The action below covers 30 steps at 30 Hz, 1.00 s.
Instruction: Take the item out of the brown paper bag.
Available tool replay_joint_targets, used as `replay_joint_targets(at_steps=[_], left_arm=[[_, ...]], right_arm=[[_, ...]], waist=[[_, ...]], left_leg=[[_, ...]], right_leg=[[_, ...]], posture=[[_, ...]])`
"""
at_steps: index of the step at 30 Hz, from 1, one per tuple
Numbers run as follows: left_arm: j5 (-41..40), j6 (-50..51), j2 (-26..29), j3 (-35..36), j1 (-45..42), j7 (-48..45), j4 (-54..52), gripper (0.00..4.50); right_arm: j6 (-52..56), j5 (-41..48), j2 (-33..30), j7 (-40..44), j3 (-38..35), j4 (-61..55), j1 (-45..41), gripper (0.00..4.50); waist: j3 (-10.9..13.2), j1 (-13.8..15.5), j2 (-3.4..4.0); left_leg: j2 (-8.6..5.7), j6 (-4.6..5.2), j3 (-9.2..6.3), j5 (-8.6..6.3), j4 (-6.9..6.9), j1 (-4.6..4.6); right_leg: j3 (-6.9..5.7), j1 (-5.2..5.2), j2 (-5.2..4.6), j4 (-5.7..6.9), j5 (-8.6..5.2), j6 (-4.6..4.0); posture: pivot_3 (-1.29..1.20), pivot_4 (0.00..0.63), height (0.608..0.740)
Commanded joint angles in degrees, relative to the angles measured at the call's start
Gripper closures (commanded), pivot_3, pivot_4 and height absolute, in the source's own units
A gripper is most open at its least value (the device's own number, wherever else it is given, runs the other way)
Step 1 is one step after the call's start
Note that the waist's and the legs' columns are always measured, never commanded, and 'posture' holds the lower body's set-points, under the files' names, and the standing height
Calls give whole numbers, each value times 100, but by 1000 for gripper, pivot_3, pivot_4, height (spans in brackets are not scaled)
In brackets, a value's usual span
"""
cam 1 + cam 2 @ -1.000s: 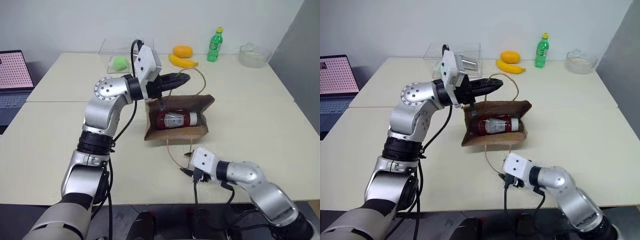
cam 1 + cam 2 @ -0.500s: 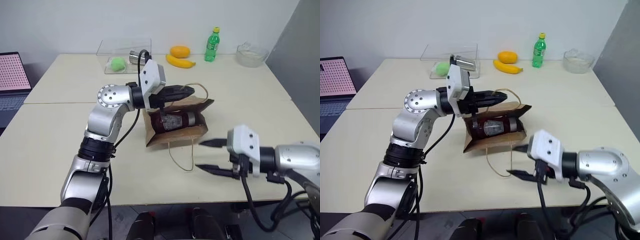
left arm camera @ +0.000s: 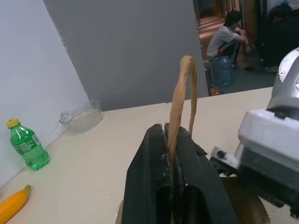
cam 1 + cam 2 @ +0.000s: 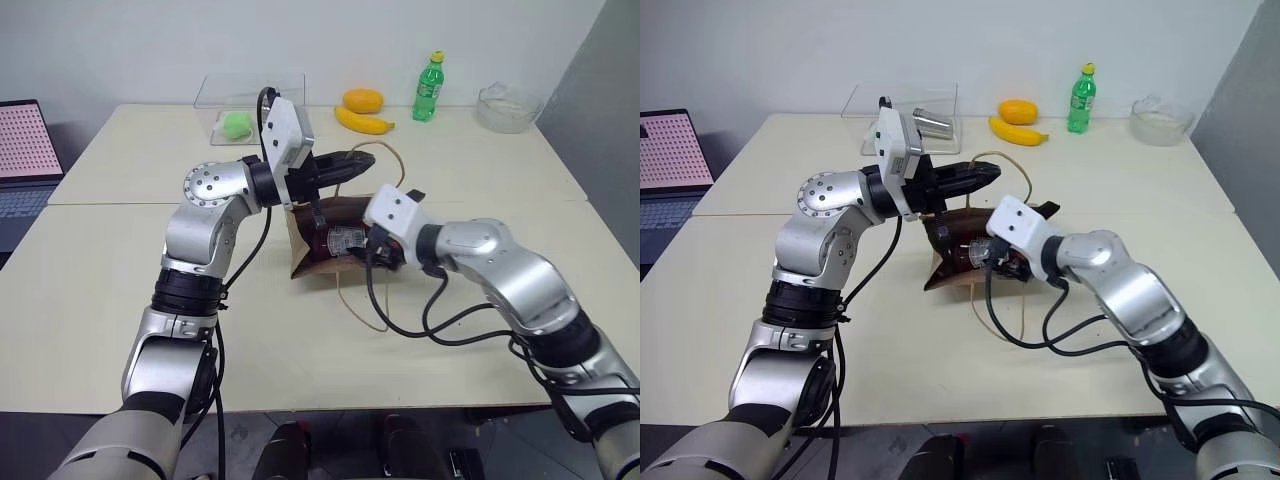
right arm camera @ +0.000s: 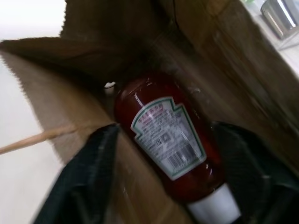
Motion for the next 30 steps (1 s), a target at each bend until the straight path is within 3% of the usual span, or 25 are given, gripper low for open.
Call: replay_joint_targets(at_steps=[1, 8, 15, 30], left_arm=[[-20, -129, -27, 54, -92, 58, -146, 4500], [-73, -108, -106, 108, -187, 117, -107, 4500], [-121, -65, -123, 164, -225, 193, -110, 4500], [-93, -99, -94, 142, -181, 218, -149, 4500]], right_arm=[[-597, -534, 46, 18, 272, 421, -223, 29], [-1492, -1633, -374, 840, 1180, 667, -472, 29], [-1865, -2661, -217, 1038, 1626, 954, -563, 29], [-2732, -3761, 571, 927, 1559, 2936, -926, 29]], waist=[[0, -1, 0], [0, -45, 1], [0, -81, 1], [0, -92, 2]], left_leg=[[-1, 0, -2, 0, 5, -4], [-1, -8, -2, 5, 30, -49], [-1, -14, -2, 8, 37, -54], [-2, -18, -2, 11, 39, -52]], right_leg=[[-1, -3, 0, 4, 0, 0], [-1, -52, 1, 21, 1, 0], [-1, -54, 1, 23, 2, 0], [0, -54, 1, 25, 3, -1]], posture=[[0, 150, 740], [0, 150, 740], [0, 150, 740], [0, 150, 740]])
